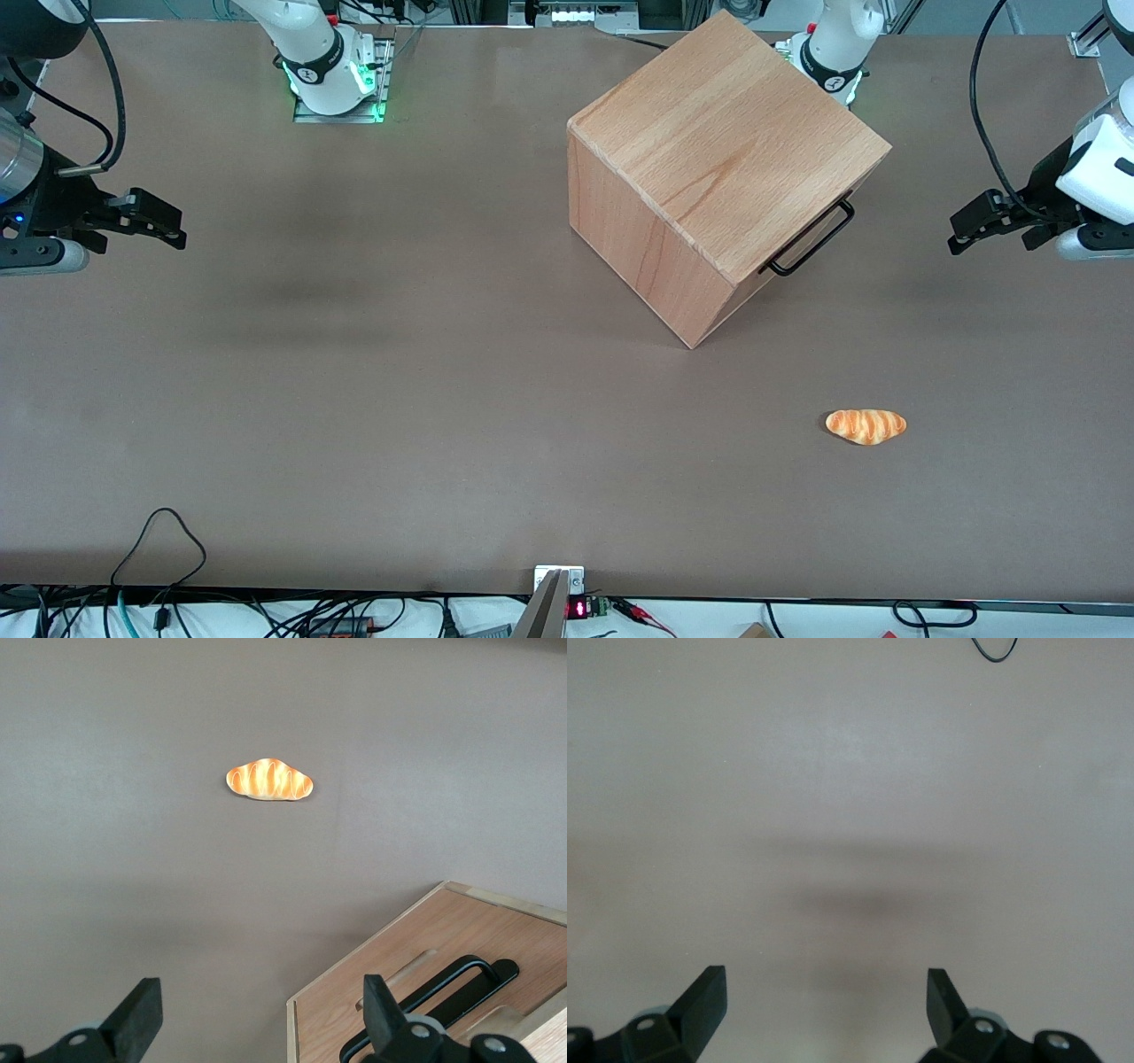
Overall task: Open top drawer with left arm
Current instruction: 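Move the left gripper toward the black handle of the wooden cabinet drawer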
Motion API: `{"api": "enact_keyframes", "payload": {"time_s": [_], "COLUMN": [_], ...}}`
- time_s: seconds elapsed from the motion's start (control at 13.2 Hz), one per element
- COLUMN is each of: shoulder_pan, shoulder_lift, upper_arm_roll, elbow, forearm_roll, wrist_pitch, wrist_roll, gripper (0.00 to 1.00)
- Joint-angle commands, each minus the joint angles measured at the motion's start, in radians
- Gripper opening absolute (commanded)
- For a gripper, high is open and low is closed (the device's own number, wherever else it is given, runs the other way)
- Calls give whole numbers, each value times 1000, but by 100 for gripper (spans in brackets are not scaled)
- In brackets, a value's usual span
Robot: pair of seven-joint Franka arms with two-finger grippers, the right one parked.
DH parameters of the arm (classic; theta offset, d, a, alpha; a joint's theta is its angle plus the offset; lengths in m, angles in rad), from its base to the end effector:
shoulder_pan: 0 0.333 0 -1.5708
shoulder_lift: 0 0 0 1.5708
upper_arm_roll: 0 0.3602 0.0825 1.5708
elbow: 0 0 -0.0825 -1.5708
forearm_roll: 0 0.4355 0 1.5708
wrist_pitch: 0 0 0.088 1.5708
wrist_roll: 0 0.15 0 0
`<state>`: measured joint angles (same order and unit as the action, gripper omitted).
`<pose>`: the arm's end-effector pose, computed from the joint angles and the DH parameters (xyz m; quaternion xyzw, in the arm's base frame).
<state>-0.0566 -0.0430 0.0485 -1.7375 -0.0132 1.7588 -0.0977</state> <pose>0.6067 -0.0062 0.5805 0.9984 0.0458 0.0317 0.0092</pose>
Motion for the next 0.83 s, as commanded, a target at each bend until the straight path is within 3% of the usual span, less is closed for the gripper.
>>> {"api": "enact_keyframes", "payload": {"time_s": [0.0,0.45,0.75], "shoulder_pan": [-5,-5,-6], "shoulder_lift": [3,28,54], "upper_arm_roll": [4,2,2], "elbow": [19,4,-51], "forearm_roll": [22,6,-28], "wrist_pitch": [-53,-36,2], "wrist_roll": [18,24,157], "gripper": [100,100,100]}}
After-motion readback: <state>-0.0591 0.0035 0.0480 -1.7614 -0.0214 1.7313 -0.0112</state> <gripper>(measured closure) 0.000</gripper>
